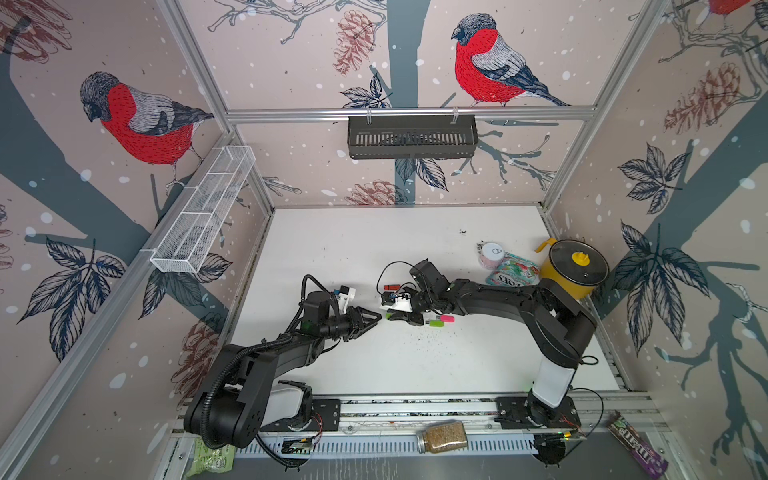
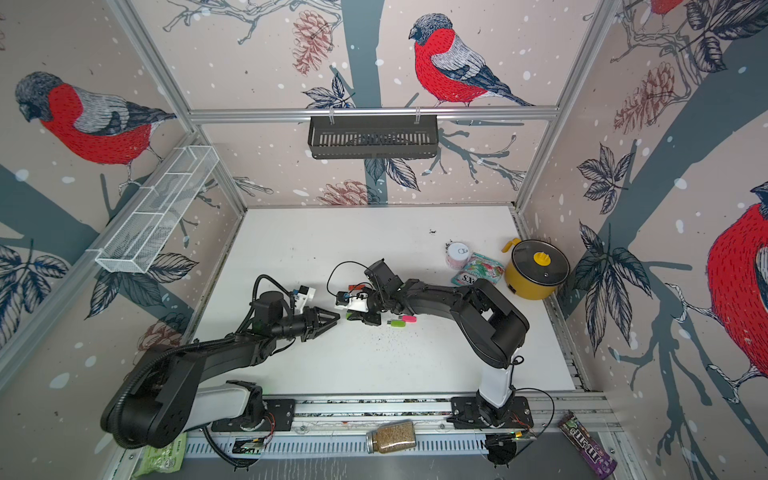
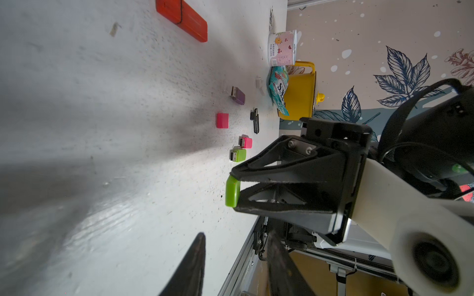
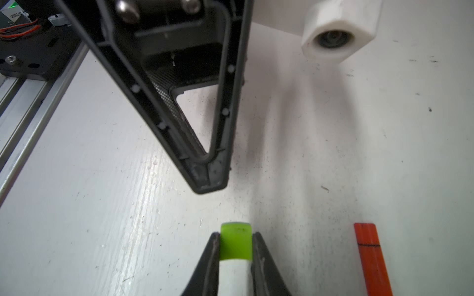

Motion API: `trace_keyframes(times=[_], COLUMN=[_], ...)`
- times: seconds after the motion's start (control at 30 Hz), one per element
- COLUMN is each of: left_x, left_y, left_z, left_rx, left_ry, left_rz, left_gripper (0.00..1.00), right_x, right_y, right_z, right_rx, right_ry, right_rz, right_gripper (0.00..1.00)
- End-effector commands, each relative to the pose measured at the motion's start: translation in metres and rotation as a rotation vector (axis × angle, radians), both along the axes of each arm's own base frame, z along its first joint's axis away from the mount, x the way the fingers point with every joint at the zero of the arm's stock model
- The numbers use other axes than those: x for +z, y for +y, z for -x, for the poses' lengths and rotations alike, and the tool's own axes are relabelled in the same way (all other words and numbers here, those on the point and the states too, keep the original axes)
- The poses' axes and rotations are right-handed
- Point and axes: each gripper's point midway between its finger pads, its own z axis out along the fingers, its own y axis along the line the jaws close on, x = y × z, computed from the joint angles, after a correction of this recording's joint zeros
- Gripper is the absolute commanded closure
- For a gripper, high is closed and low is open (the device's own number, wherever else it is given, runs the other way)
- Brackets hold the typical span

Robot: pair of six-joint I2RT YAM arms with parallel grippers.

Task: Close the usb drive cover
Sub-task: Pick up the cover from the center of the board.

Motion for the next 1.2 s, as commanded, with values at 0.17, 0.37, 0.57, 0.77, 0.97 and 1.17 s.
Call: trace_keyframes(times=[0.17,0.37,0.57,0.77,0.97,1.17], left_x=[0.014,0.014,0.017,0.017,0.019,0.019], left_y=[-0.010,-0.012,-0.013,-0.014,-0.013,-0.012], left_z=[-0.009,-0.009,-0.010,-0.011,-0.012,-0.012], left_rx=[-0.043,-0.048,-0.054,-0.052,-0.043,-0.041], left_ry=[-0.049,-0.051,-0.057,-0.057,-0.066,-0.069], left_rz=[0.044,0.046,0.049,0.047,0.046,0.036], left_gripper=[0.65,0.67,0.71,0.74,0.80,0.86], right_x=[0.015,0.018,0.022,0.024,0.023,0.021], right_y=[0.010,0.015,0.021,0.024,0.024,0.024], right_z=[0.003,0.005,0.006,0.005,0.004,0.002], right_rx=[0.021,0.027,0.029,0.023,0.017,0.012], right_ry=[0.011,0.011,0.006,-0.002,-0.006,-0.004], right_rz=[-0.055,-0.066,-0.081,-0.095,-0.091,-0.089], right_gripper=[0.77,0.77,0.77,0.77,0.77,0.77])
